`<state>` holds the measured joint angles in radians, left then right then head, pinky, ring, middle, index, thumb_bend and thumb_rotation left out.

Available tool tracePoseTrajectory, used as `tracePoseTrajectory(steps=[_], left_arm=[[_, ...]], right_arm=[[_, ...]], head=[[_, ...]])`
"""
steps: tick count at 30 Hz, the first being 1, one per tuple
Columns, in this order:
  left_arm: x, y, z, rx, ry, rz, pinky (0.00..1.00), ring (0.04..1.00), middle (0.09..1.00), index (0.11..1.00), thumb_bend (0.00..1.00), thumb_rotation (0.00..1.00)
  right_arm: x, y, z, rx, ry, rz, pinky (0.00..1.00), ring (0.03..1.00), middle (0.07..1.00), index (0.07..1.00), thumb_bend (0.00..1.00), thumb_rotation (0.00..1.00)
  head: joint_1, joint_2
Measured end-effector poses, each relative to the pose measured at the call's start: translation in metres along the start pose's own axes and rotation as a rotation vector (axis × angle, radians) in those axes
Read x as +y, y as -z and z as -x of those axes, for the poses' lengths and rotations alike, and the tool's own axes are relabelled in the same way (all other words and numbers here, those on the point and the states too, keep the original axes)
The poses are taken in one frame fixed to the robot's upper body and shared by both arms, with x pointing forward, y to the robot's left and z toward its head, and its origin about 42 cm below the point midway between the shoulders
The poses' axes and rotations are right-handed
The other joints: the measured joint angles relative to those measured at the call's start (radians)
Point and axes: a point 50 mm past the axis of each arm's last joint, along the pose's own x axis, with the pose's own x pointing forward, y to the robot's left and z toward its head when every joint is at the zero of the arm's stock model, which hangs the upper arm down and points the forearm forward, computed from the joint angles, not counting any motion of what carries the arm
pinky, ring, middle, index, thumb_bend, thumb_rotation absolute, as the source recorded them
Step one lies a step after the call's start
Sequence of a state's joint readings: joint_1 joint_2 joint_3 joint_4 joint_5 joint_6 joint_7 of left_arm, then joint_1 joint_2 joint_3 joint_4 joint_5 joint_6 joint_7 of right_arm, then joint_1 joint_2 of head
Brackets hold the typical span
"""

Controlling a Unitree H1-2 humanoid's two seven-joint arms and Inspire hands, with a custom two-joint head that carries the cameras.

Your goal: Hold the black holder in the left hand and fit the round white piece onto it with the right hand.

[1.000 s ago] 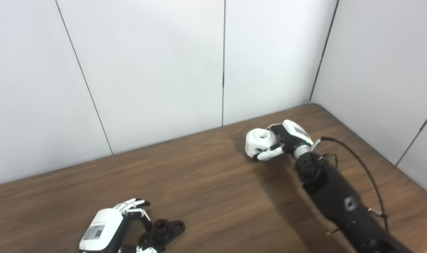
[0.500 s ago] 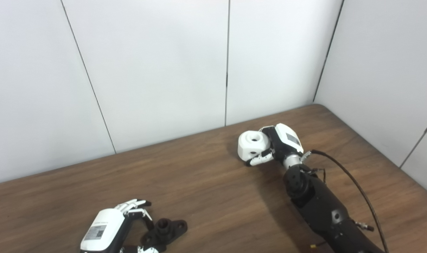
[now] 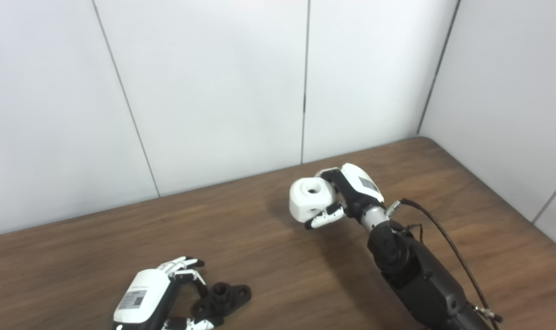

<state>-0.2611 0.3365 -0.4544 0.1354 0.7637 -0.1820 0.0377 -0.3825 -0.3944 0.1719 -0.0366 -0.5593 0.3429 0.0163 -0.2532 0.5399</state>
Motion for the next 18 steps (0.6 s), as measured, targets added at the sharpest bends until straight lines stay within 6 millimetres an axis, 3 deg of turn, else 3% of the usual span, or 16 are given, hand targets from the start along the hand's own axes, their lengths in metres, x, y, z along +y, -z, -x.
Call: tracePoseTrajectory(steps=[9,13,18], left_arm=[[-0.002,-0.004,-0.004,0.002,-0.002,0.001,0.83,0.875,0.819,0.487,0.52,0.05],[-0.003,-0.006,-0.005,0.003,-0.004,0.006,0.84,0.880,0.819,0.487,0.52,0.05],[-0.003,-0.006,-0.007,0.009,-0.001,0.005,0.84,0.885,0.825,0.488,0.52,0.05]], right_arm=[[0.001,-0.057,0.009,-0.178,-0.101,-0.014,0.60,0.707,0.711,0.480,0.52,0.13],[-0.002,-0.072,0.015,-0.222,-0.125,-0.009,0.64,0.737,0.717,0.480,0.52,0.13],[-0.001,-0.087,0.024,-0.263,-0.178,-0.021,0.61,0.730,0.718,0.480,0.52,0.13]], head=[[0.081,0.026],[0.106,0.037],[0.138,0.052]])
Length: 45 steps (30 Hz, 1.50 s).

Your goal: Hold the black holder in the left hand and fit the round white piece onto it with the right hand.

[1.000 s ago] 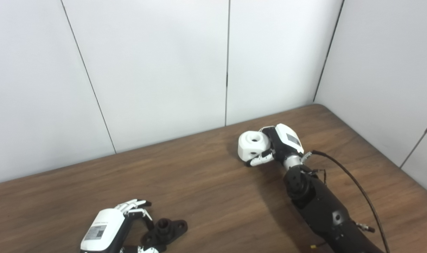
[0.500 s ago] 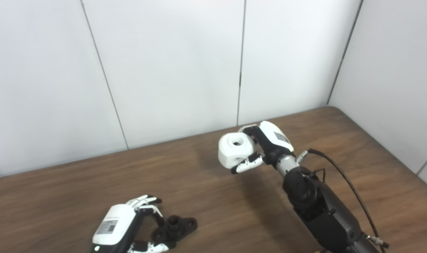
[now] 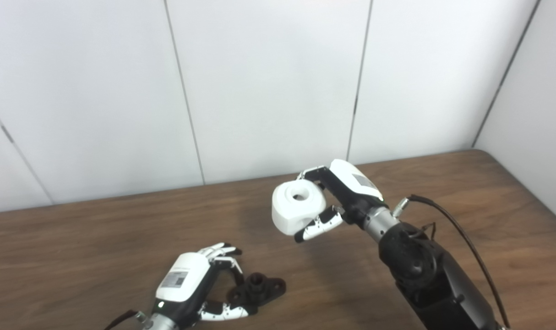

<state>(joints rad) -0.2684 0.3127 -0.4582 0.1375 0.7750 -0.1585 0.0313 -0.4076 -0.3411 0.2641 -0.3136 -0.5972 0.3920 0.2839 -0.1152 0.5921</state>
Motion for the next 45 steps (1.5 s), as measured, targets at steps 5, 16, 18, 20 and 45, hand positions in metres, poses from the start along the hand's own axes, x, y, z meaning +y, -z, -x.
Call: tracePoseTrajectory(steps=[5,16,18,20,45], left_arm=[[0.000,-0.002,-0.003,0.010,0.005,0.000,0.86,0.891,0.827,0.488,0.52,0.05],[0.001,-0.006,-0.009,0.031,0.015,0.004,0.87,0.894,0.827,0.487,0.52,0.05],[0.001,-0.006,-0.009,0.031,0.015,0.004,0.86,0.890,0.824,0.487,0.52,0.05],[0.001,-0.006,-0.010,0.031,0.016,0.003,0.87,0.891,0.824,0.487,0.52,0.05],[0.001,-0.011,-0.012,0.048,0.014,-0.005,0.86,0.891,0.821,0.487,0.52,0.05]], right_arm=[[0.002,-0.016,0.004,-0.045,-0.030,-0.018,0.59,0.714,0.720,0.480,0.52,0.13],[0.014,-0.025,0.014,-0.083,-0.126,-0.025,0.62,0.721,0.723,0.480,0.52,0.13],[0.016,-0.029,0.017,-0.100,-0.141,-0.030,0.62,0.722,0.724,0.480,0.52,0.13],[0.019,-0.031,0.017,-0.105,-0.157,-0.031,0.62,0.722,0.725,0.480,0.52,0.13],[0.062,-0.022,0.011,-0.098,-0.254,-0.038,0.66,0.759,0.728,0.479,0.52,0.13]], head=[[0.041,0.025],[0.080,0.052],[0.084,0.054],[0.084,0.054],[0.112,0.078]])
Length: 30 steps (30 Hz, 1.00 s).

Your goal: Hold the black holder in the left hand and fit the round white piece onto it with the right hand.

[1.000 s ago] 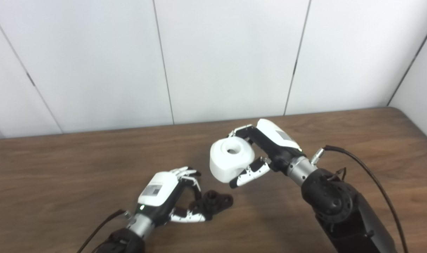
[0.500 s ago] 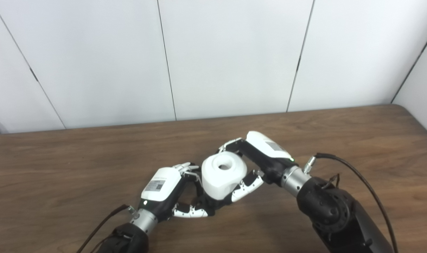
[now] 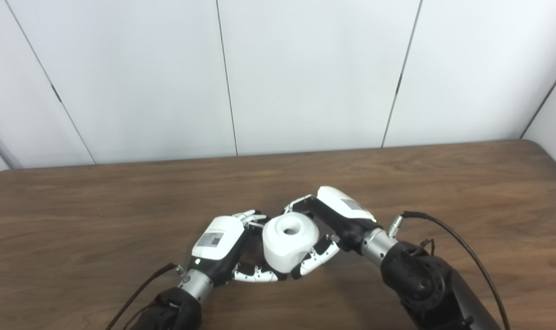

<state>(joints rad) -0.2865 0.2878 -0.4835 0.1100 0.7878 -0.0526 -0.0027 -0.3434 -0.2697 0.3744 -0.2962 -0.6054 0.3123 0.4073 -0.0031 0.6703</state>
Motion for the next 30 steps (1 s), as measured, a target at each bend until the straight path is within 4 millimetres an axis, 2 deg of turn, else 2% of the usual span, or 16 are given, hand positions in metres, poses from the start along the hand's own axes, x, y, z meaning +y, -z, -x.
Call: tracePoseTrajectory(steps=[6,12,16,23,30], left_arm=[[0.000,-0.001,0.000,0.001,0.002,0.000,0.86,0.892,0.821,0.487,0.52,0.05],[0.001,-0.001,0.000,0.003,0.003,0.000,0.86,0.898,0.825,0.487,0.52,0.05],[0.001,-0.001,0.000,0.003,0.003,0.000,0.85,0.892,0.821,0.487,0.52,0.05],[0.002,-0.001,0.000,0.001,0.002,-0.005,0.84,0.886,0.821,0.487,0.52,0.05],[0.002,-0.001,0.000,0.001,0.002,-0.006,0.84,0.884,0.820,0.487,0.52,0.05]], right_arm=[[-0.002,0.003,-0.007,0.006,0.020,-0.019,0.60,0.711,0.724,0.480,0.52,0.13],[-0.007,0.003,-0.009,0.012,0.049,-0.045,0.62,0.734,0.732,0.481,0.52,0.13],[-0.021,-0.004,-0.009,-0.006,0.080,-0.047,0.60,0.733,0.737,0.481,0.52,0.13],[-0.043,-0.011,-0.004,-0.052,0.139,-0.071,0.65,0.754,0.731,0.480,0.52,0.13],[-0.048,-0.008,-0.001,-0.054,0.141,-0.075,0.64,0.743,0.722,0.480,0.52,0.13]], head=[[0.000,0.000],[0.003,0.006],[0.002,0.008],[0.002,0.011],[0.005,0.015]])
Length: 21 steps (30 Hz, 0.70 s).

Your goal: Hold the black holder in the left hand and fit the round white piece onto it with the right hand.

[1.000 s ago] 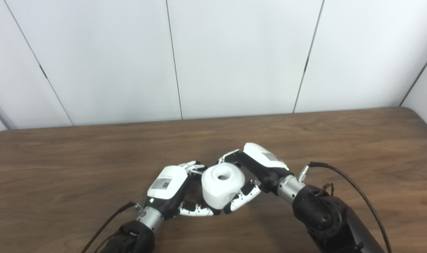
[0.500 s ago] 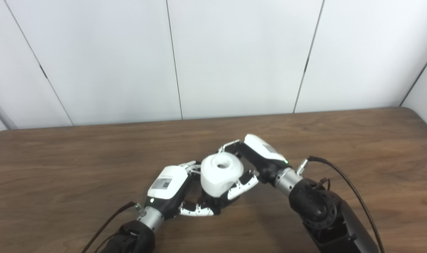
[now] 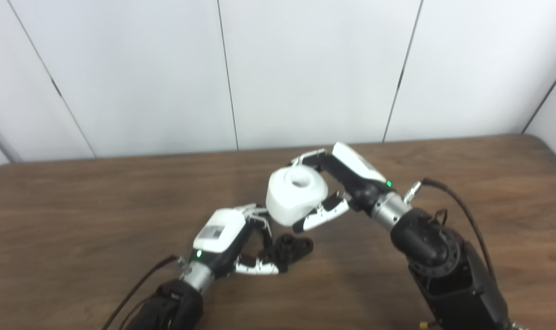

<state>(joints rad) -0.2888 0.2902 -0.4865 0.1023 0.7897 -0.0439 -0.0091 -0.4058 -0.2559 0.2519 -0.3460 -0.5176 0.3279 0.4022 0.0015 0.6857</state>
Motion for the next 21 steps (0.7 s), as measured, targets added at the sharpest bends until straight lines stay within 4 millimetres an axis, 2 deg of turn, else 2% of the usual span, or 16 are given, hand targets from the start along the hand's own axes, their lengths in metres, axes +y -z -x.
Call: tracePoseTrajectory(steps=[11,21], left_arm=[[0.000,0.000,0.000,0.000,0.003,0.001,0.86,0.896,0.826,0.487,0.52,0.05],[0.002,-0.002,0.000,0.005,0.012,0.001,0.86,0.897,0.829,0.488,0.52,0.05]], right_arm=[[0.009,0.002,-0.001,0.021,-0.056,0.038,0.60,0.724,0.734,0.481,0.52,0.13],[0.027,0.021,-0.011,0.087,-0.078,0.016,0.61,0.725,0.731,0.480,0.52,0.13]], head=[[0.008,0.009],[0.012,0.009]])
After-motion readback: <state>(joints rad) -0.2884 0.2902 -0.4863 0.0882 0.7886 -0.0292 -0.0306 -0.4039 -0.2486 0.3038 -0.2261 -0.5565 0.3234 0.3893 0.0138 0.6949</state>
